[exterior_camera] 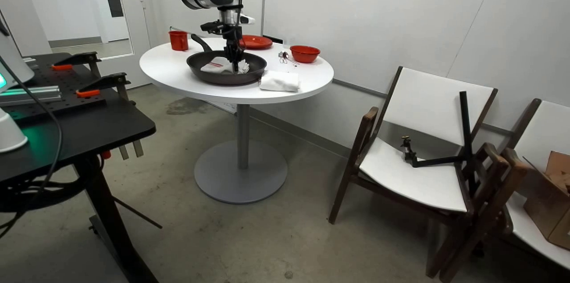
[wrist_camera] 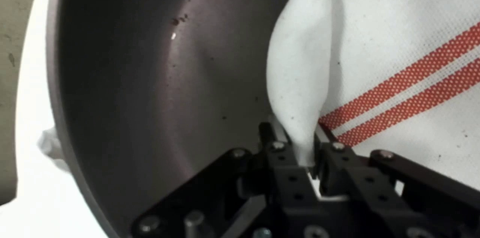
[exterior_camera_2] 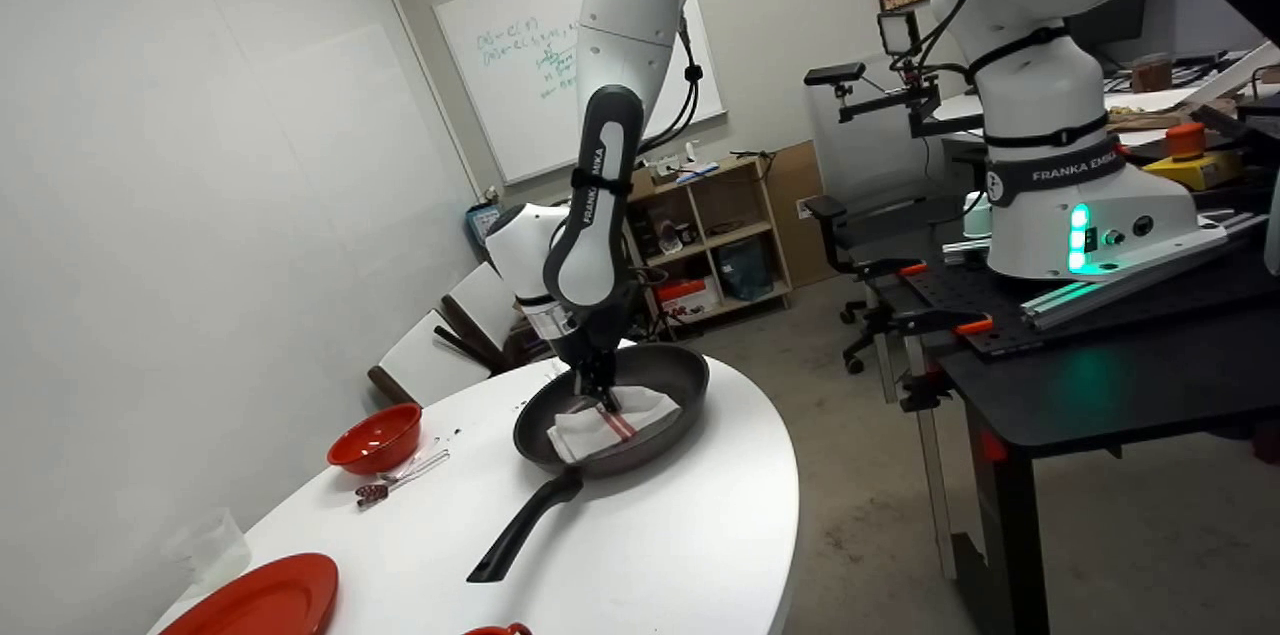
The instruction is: Wipe the pan with the white cloth
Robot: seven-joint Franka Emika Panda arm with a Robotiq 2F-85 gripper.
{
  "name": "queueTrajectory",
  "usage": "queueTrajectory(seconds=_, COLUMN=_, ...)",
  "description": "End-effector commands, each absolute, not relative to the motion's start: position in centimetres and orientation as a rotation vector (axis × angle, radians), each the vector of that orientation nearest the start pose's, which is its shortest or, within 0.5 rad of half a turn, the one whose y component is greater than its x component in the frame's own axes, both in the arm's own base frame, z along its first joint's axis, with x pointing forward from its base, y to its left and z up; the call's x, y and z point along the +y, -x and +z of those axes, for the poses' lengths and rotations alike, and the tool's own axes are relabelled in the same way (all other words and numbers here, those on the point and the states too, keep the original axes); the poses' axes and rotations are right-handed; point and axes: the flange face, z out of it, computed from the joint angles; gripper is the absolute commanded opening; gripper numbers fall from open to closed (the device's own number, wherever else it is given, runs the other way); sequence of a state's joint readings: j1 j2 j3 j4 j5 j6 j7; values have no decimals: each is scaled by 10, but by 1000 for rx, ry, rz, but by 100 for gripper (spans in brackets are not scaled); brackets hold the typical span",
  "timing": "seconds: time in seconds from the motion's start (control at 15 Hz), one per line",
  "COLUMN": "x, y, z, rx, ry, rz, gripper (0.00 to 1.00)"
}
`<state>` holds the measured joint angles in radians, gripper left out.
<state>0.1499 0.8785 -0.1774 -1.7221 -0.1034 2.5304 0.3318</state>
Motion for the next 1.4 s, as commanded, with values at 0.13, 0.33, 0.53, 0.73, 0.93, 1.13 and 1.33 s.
queueTrajectory(seconds=0.13, x=-69, y=-641, z=56, rx=551, ry=3332, rz=100, gripper=5)
queueTrajectory(seconds=0.33, x=-84, y=-639, z=57, rx=607, ry=3340, rz=93, gripper=4)
queueTrajectory(seconds=0.53, x=-76, y=-640, z=61, rx=592, ry=3346, rz=72, gripper=4)
queueTrajectory(seconds=0.73, x=-53, y=-644, z=69, rx=507, ry=3359, rz=23, gripper=4)
queueTrajectory(seconds=0.93, x=-21, y=-647, z=74, rx=385, ry=3383, rz=-16, gripper=5)
queueTrajectory(seconds=1.13, x=14, y=-648, z=77, rx=260, ry=3392, rz=-44, gripper=5)
queueTrajectory(seconds=1.33, x=46, y=-646, z=80, rx=140, ry=3384, rz=-81, gripper=4)
